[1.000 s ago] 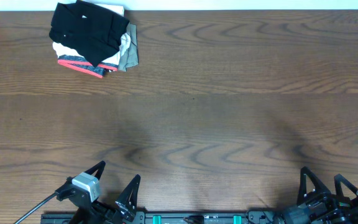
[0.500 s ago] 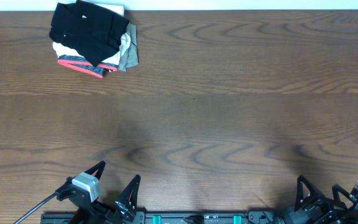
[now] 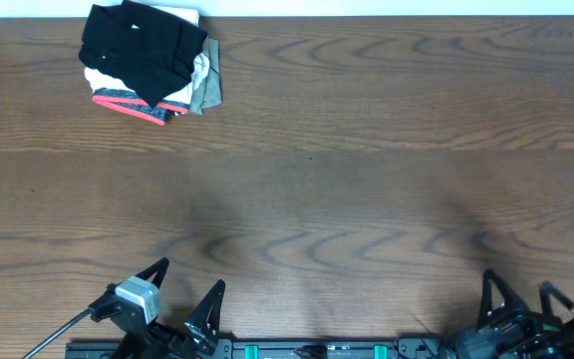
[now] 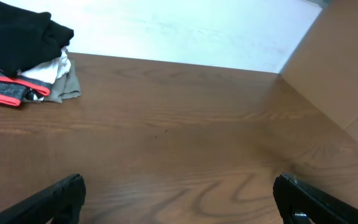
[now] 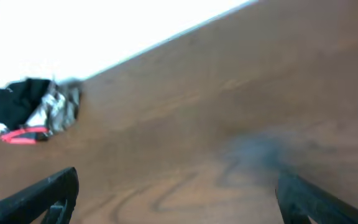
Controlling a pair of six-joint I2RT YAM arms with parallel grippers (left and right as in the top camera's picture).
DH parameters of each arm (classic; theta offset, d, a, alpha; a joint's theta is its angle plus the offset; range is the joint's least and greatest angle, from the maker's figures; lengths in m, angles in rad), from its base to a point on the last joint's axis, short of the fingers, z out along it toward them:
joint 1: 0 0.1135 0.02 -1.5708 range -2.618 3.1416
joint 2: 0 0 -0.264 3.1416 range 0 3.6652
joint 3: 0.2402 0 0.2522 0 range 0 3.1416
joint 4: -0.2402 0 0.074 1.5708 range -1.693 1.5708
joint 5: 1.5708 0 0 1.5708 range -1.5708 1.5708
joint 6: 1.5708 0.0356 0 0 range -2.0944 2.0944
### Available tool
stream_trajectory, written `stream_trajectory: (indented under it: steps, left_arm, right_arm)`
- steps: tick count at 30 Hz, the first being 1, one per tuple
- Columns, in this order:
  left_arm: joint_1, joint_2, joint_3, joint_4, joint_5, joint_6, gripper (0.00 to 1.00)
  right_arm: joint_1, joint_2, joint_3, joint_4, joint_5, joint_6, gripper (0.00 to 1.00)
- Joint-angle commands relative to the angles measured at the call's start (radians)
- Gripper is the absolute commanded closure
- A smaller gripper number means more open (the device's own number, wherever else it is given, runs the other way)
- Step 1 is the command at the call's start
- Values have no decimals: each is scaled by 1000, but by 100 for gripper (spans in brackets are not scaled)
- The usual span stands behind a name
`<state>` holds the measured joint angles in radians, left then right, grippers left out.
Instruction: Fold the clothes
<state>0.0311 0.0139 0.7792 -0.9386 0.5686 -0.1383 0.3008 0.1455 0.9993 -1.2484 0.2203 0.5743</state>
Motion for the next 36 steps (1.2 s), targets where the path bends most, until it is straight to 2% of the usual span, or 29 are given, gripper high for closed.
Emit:
stream_trajectory:
  steps: [1,6,12,18,24,36]
  left_arm:
    - [2,-3,2,0,-5,-9,2]
    - [2,-3,2,0,-5,-9,2]
    - [2,-3,2,0,-5,-9,2]
    - [2,-3,2,1,-5,-9,2]
    - [2,-3,2,1,-5,-9,2]
    - [2,-3,2,0,-5,-9,2]
  right_arm:
    - [-31,-3,-24,47,22,-124,1]
    - [-105,-5,-133,174,-26,-275,1]
    - [-207,-5,-343,470,-196,-433,1]
    - [-258,-18,-554,766,-251,-442,1]
    - [-259,-132,-739,993,-279,-441,1]
    - [-261,-140,-850,1188,-307,-502,1]
